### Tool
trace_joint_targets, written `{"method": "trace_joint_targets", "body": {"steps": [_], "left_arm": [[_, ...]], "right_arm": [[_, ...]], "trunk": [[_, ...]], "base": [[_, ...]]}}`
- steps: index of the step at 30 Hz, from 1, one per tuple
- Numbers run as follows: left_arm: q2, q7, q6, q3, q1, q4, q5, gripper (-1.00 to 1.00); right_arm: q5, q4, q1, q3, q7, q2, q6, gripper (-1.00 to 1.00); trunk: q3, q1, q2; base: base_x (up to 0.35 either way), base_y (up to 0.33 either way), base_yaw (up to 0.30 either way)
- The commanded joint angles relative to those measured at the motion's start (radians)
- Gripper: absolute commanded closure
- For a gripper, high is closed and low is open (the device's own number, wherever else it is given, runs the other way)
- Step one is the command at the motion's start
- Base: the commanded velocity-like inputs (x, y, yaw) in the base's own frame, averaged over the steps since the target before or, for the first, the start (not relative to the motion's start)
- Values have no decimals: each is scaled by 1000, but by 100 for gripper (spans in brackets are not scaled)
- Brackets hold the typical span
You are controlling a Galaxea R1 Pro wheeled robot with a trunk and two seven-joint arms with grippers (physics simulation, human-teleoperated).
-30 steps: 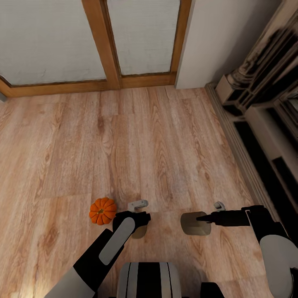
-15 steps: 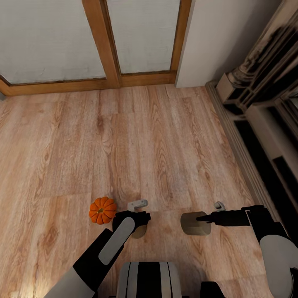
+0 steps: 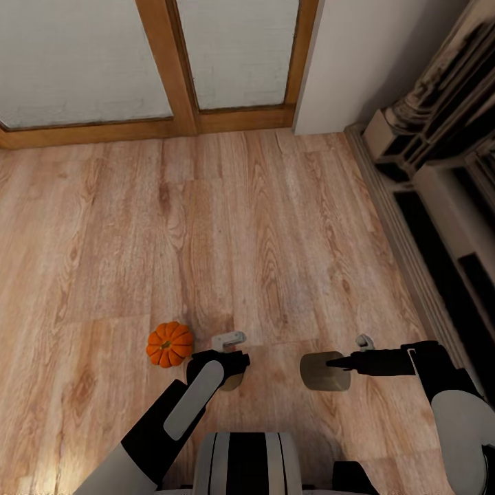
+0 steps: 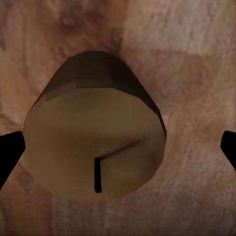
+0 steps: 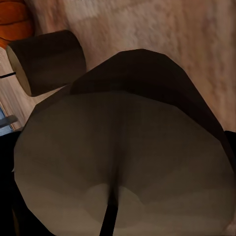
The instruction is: Place each of the two pumpkins and all three candles from the living room inside a cabinet in the living room (use any cabinet), then make sure every cabinet is closed, and position the cauldron so it is next to a table in the living room.
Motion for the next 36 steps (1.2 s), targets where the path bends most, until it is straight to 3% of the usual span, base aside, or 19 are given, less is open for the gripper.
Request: {"method": "trace_joint_targets", "body": {"steps": [1, 8, 32, 36], "left_arm": [[0, 9, 2, -1, -1, -1, 7, -100], [0, 9, 2, -1, -1, -1, 7, -100], [14, 34, 3, -1, -1, -5, 8, -100], [14, 31, 2, -1, -1, -6, 8, -100]], "right_arm": [[10, -1, -1, -6, 8, 1, 12, 100], [10, -1, -1, -5, 8, 1, 12, 100], [10, -1, -1, -5, 8, 1, 12, 100], [10, -1, -1, -5, 8, 2, 12, 100]], "trunk": [[-1, 0, 0], [-12, 1, -1], [-12, 1, -1], [-28, 3, -2]], "base": [[0, 0, 0], [0, 0, 0], [0, 0, 0], [0, 0, 0]]}}
